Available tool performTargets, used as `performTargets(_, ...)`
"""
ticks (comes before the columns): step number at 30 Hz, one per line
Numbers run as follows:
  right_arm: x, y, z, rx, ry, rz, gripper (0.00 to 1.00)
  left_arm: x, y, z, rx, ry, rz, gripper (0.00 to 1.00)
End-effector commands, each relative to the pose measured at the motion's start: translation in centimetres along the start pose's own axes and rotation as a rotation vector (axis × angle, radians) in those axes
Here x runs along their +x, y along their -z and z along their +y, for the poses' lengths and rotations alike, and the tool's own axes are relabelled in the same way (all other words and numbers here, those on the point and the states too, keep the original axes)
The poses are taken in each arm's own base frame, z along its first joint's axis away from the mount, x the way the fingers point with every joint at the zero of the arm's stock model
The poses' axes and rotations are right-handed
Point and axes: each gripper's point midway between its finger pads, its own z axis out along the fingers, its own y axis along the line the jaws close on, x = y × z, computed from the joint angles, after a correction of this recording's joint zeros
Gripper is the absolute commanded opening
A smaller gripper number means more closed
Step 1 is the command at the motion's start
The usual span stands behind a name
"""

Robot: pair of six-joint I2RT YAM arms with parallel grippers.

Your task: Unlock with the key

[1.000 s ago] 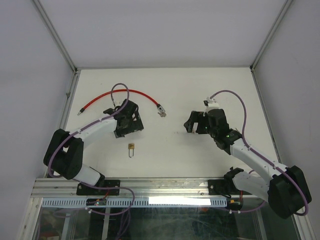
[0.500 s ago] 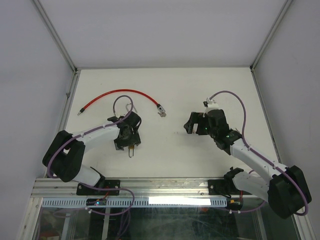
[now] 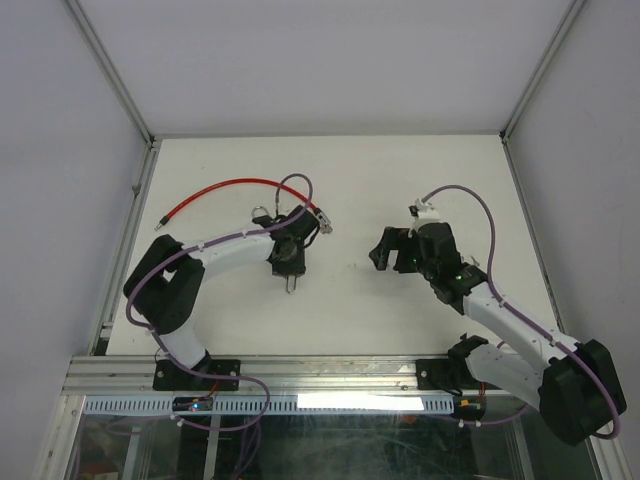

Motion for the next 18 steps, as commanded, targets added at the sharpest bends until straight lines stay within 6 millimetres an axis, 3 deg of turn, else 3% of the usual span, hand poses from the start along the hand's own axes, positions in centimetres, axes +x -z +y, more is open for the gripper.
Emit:
performTargets(1, -1.3, 0.6, 0.3, -0.014, -0.005, -0.065, 0.93, -4.9, 0.3, -5.4, 0.132, -0.136, -0.131, 0.28)
performTargets(7, -1.1, 0.8, 0.2, -0.009, -0.001, -0.054, 0.94, -5.4, -0.9, -9.7, 0.201, -0.297, -0.127, 0.33)
performTargets(14, -1.0, 0.7, 0.2, -0.011, -0.011, -0.053, 0.94, -5.2, -2.2, -9.4, 0.152, -0.321, -0.123, 0.5)
performTargets(18, -0.8, 0.5, 0.2, -0.013, -0.013, -0.038, 0.94, -5.0, -1.5, -8.9, 0.127, -0.32, -0.121, 0.72)
